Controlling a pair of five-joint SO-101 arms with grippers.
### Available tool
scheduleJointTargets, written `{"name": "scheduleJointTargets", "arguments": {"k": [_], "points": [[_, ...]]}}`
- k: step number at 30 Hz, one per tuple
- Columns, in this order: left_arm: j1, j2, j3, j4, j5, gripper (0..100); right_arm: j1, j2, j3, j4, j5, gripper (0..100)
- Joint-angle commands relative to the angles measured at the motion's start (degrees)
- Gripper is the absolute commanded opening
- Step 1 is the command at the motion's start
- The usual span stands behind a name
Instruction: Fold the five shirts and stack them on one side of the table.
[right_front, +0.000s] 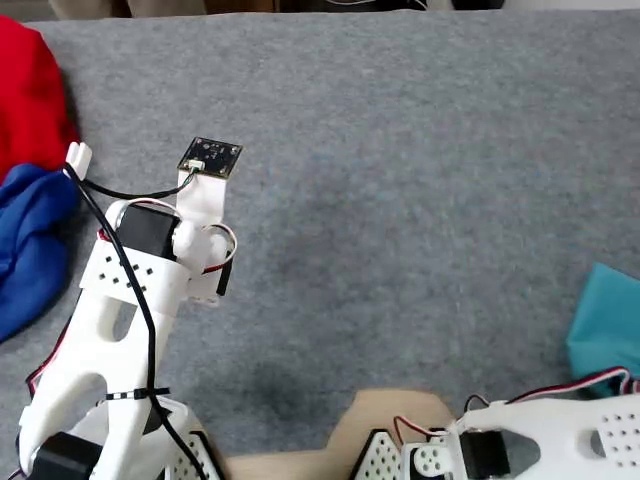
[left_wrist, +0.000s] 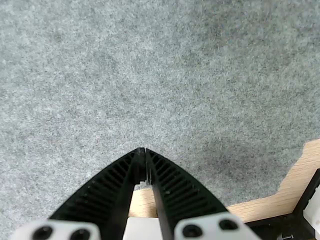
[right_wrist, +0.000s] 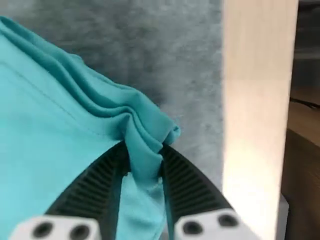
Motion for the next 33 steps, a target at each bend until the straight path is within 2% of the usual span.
{"name": "scheduleJointTargets", "arguments": {"k": [1, 7, 13, 21, 29, 33], "points": [[-0.4, -0.4, -0.7, -0.7, -0.4, 2, 3.6, 2.1, -5.5, -1.0, 0.7, 0.5], [-0.4, -0.3, -0.7, -0.7, -0.4, 2, 6.1, 8.2, -12.0, -0.5, 3.6, 0.6], [-0.4, -0.3, -0.7, -0.7, -0.4, 2, 6.2, 11.9, -15.0, 0.0, 10.0, 1.6], [-0.4, -0.3, -0.7, -0.4, -0.4, 2, 5.1, 12.0, -16.5, 10.7, 11.3, 29.4], [-1.1, 0.1, -8.1, 2.5, -0.4, 2, 4.4, 12.2, -35.5, 29.5, 11.3, 29.9], [-6.7, 0.1, -10.8, 2.6, -0.4, 2, 3.6, 12.3, -43.9, 30.2, 11.1, 30.0]]}}
